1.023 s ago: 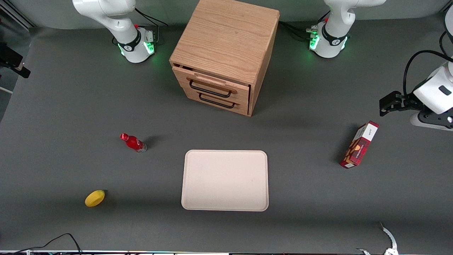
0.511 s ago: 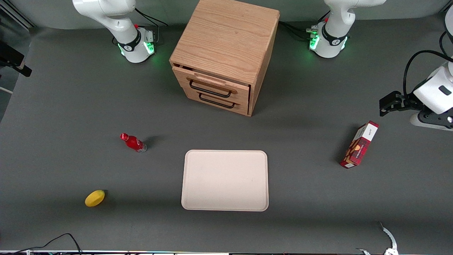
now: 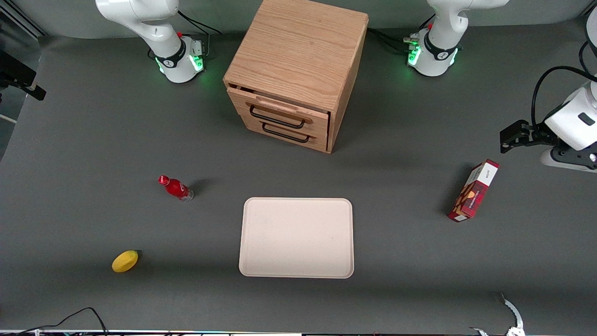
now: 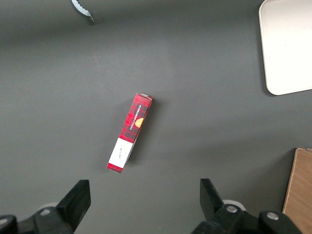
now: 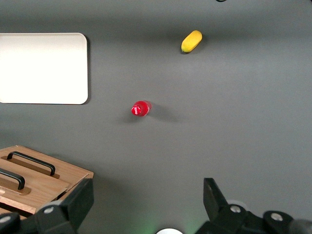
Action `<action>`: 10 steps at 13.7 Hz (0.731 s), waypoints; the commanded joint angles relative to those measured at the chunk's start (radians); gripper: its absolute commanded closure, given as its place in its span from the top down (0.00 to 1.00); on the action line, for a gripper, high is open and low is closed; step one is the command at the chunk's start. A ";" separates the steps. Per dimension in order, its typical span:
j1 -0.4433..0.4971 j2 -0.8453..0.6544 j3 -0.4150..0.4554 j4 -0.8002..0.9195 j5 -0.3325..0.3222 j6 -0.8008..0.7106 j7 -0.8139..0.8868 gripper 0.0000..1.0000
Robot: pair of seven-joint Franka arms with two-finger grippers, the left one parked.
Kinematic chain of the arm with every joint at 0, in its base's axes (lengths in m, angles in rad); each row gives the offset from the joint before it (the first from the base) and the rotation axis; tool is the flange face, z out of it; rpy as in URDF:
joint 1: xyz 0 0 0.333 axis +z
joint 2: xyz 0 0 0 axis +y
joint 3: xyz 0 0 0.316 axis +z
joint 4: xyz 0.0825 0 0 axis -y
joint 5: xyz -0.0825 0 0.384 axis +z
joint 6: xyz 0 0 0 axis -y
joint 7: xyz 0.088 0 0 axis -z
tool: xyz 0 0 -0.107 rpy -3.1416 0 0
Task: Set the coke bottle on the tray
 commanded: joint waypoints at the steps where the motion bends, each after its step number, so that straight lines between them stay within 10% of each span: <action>1: 0.007 0.012 0.004 0.011 -0.004 -0.013 -0.005 1.00; 10: 0.010 0.021 0.005 0.003 -0.004 -0.004 -0.003 1.00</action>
